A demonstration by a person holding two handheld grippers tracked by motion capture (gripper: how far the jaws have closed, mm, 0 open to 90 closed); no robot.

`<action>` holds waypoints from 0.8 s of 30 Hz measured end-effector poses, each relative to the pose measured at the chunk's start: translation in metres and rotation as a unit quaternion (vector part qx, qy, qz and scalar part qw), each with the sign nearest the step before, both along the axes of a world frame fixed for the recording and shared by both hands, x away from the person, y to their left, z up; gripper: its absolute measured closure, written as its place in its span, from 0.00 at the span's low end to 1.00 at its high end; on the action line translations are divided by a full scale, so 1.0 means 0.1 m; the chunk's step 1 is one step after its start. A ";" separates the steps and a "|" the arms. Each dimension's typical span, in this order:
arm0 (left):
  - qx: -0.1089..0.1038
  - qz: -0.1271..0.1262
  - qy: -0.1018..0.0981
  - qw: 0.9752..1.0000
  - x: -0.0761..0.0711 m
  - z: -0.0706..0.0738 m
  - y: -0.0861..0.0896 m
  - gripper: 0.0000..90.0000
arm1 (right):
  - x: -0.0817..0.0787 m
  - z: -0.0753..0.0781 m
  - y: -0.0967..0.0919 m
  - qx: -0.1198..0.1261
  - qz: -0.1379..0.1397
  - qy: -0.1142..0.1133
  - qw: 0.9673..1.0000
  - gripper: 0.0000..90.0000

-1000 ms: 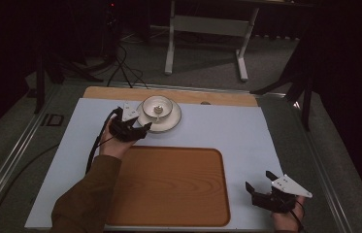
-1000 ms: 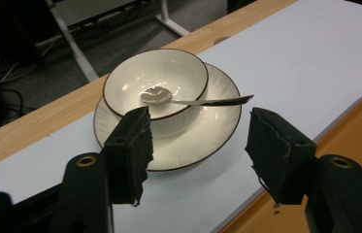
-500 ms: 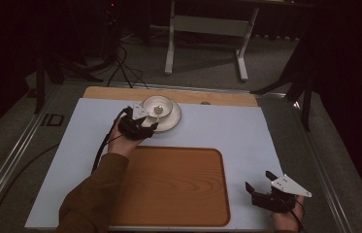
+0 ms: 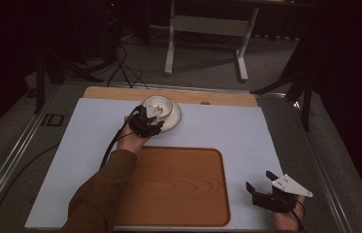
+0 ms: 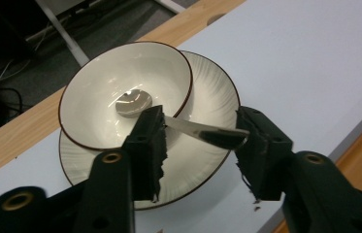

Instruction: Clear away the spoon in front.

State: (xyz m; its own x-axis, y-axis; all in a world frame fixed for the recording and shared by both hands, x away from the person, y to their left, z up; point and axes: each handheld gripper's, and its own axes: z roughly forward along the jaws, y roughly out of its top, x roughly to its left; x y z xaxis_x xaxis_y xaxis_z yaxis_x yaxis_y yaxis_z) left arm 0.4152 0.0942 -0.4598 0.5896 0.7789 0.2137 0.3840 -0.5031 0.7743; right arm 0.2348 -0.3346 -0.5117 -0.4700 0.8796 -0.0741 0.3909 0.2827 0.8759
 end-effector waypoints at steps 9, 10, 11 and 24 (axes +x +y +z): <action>0.028 0.014 0.002 1.000 0.04 -0.03 -0.03 0.84 | 0.00 0.00 -0.02 0.002 -0.004 0.000 1.000 0.15; 0.030 0.016 0.000 0.999 0.04 -0.03 -0.03 0.86 | 0.00 0.00 -0.02 0.002 -0.003 0.000 1.000 0.15; 0.033 0.019 -0.002 0.999 0.03 -0.02 -0.03 0.89 | 0.00 0.00 -0.02 0.002 -0.003 0.000 1.000 0.15; 0.028 0.043 -0.014 0.999 -0.01 0.06 0.07 0.99 | 0.00 0.00 -0.02 0.002 -0.004 -0.001 1.000 0.15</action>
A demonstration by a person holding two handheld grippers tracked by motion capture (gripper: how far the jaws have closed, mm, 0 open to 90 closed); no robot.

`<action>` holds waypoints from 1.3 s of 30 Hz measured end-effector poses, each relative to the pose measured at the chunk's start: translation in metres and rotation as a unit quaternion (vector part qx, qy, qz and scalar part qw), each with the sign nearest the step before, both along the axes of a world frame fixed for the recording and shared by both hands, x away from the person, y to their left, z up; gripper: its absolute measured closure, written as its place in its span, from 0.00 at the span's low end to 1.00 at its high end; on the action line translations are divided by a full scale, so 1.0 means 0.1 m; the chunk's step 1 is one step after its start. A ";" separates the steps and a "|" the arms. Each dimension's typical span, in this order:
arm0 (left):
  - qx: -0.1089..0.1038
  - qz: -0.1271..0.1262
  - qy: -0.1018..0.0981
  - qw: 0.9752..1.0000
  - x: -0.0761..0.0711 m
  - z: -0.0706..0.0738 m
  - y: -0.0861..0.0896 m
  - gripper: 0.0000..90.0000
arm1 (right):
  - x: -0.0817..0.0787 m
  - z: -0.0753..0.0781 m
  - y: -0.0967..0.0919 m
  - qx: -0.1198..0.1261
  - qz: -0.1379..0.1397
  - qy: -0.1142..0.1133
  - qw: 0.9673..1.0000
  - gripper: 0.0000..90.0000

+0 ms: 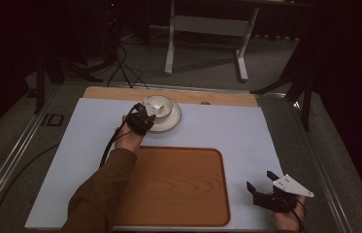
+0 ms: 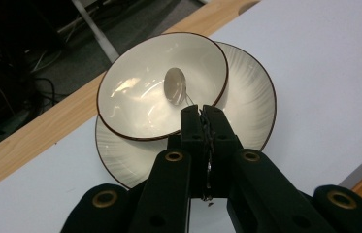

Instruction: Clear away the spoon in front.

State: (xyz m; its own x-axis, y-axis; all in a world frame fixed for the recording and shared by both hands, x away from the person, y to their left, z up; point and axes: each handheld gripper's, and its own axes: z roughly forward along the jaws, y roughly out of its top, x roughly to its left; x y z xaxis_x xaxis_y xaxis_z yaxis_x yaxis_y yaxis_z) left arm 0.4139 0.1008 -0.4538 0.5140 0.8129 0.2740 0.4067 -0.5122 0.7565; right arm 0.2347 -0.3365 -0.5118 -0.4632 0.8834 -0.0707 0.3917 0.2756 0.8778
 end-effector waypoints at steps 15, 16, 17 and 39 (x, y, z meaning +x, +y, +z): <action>-0.014 -0.008 -0.024 1.000 -0.16 0.17 0.06 0.99 | 0.00 0.00 0.00 0.001 0.000 -0.002 1.000 0.15; -0.015 -0.007 -0.024 1.000 -0.17 0.18 0.07 0.99 | 0.00 0.00 0.00 0.001 -0.001 -0.001 1.000 0.15; -0.013 -0.008 -0.024 1.000 -0.19 0.19 0.08 0.99 | 0.00 0.00 0.00 0.000 0.000 -0.001 1.000 0.15; -0.005 -0.018 -0.045 0.999 -0.54 0.31 0.28 0.99 | 0.00 0.00 0.01 0.000 0.001 -0.002 1.000 0.15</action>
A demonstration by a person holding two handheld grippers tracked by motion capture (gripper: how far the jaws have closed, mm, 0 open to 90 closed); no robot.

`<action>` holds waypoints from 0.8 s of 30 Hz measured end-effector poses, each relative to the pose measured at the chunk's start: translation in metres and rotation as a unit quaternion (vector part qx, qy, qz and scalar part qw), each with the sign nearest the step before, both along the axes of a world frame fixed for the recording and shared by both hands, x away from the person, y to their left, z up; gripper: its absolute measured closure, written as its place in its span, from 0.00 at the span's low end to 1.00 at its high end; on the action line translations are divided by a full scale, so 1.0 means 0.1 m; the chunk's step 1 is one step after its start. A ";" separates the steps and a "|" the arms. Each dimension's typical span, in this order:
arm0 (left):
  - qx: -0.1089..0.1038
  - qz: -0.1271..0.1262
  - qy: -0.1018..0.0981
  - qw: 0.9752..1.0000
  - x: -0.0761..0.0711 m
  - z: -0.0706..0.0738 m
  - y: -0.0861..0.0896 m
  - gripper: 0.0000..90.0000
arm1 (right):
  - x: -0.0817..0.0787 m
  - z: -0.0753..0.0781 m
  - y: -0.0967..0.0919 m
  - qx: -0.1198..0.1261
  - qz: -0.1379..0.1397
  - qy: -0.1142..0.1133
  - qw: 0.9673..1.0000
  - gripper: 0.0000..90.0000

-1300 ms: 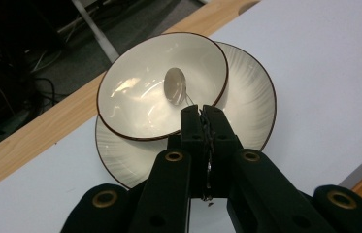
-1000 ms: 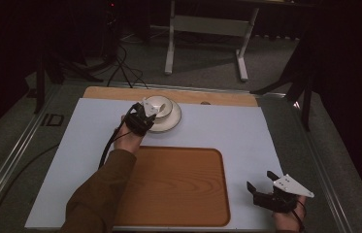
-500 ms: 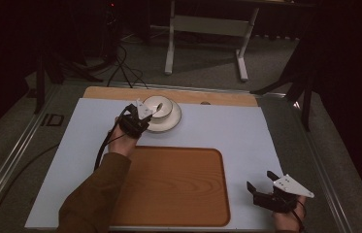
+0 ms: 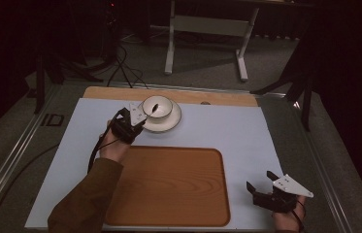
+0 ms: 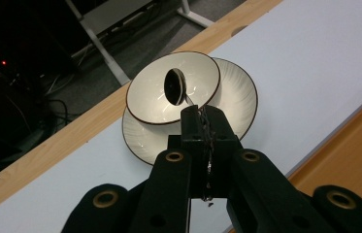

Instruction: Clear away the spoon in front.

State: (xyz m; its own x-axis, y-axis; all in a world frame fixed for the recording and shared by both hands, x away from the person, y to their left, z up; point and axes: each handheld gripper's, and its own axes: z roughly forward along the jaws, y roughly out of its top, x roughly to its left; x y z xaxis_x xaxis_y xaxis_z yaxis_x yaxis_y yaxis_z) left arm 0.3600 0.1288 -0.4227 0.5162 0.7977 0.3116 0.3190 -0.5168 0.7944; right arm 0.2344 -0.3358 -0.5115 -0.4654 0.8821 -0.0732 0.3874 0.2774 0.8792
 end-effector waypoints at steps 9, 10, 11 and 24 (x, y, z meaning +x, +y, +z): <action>0.002 -0.002 -0.010 1.000 -0.15 0.05 0.08 0.99 | 0.00 0.00 0.00 0.001 -0.001 -0.001 1.000 0.15; 0.003 -0.002 -0.011 1.000 -0.17 0.05 0.08 0.99 | 0.00 0.00 0.00 0.001 -0.001 0.000 1.000 0.15; 0.004 -0.002 -0.011 1.000 -0.18 0.04 0.09 0.99 | 0.00 0.00 0.00 0.001 -0.001 0.000 1.000 0.15; 0.011 0.001 -0.023 1.000 -0.39 0.04 0.18 0.99 | 0.00 0.00 0.01 0.000 0.000 -0.001 1.000 0.15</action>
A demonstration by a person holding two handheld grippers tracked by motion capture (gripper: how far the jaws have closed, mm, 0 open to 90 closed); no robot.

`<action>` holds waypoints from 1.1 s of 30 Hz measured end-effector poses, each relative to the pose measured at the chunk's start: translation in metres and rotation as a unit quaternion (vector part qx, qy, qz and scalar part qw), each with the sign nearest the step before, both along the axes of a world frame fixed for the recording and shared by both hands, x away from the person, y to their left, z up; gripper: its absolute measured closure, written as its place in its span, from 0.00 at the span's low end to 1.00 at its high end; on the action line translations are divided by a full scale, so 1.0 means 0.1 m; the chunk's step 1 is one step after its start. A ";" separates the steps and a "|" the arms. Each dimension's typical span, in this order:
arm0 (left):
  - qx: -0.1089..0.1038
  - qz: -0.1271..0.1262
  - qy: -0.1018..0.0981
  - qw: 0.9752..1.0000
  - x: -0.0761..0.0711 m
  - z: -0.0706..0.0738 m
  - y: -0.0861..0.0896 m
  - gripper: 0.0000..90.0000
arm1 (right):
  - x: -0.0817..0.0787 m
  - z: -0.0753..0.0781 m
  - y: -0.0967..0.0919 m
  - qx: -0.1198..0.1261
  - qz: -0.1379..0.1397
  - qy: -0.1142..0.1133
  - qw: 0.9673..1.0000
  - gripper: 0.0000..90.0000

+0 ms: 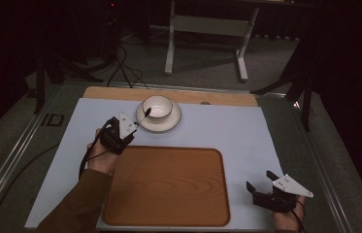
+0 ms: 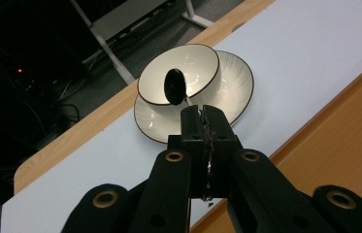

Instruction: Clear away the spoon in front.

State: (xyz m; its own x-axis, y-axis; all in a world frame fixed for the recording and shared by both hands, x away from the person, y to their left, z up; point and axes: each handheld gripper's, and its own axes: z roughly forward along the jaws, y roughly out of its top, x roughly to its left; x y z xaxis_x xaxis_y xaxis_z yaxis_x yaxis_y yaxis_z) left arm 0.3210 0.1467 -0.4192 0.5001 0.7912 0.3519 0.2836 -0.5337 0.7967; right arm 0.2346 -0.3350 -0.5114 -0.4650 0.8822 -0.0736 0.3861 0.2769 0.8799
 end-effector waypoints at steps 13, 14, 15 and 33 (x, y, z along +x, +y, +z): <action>-0.008 0.011 0.003 1.000 -0.18 -0.10 0.14 0.99 | 0.00 0.00 0.00 0.000 0.000 -0.001 1.000 0.15; -0.009 0.012 0.003 1.000 -0.20 -0.11 0.15 0.99 | 0.00 0.00 0.00 0.000 0.000 -0.001 1.000 0.15; -0.009 0.012 0.003 1.000 -0.21 -0.11 0.16 0.99 | 0.00 0.00 0.00 0.000 0.000 -0.001 1.000 0.15; 0.002 0.021 -0.007 1.000 -0.43 -0.19 0.22 0.99 | 0.00 0.00 0.01 0.000 0.003 -0.001 1.000 0.15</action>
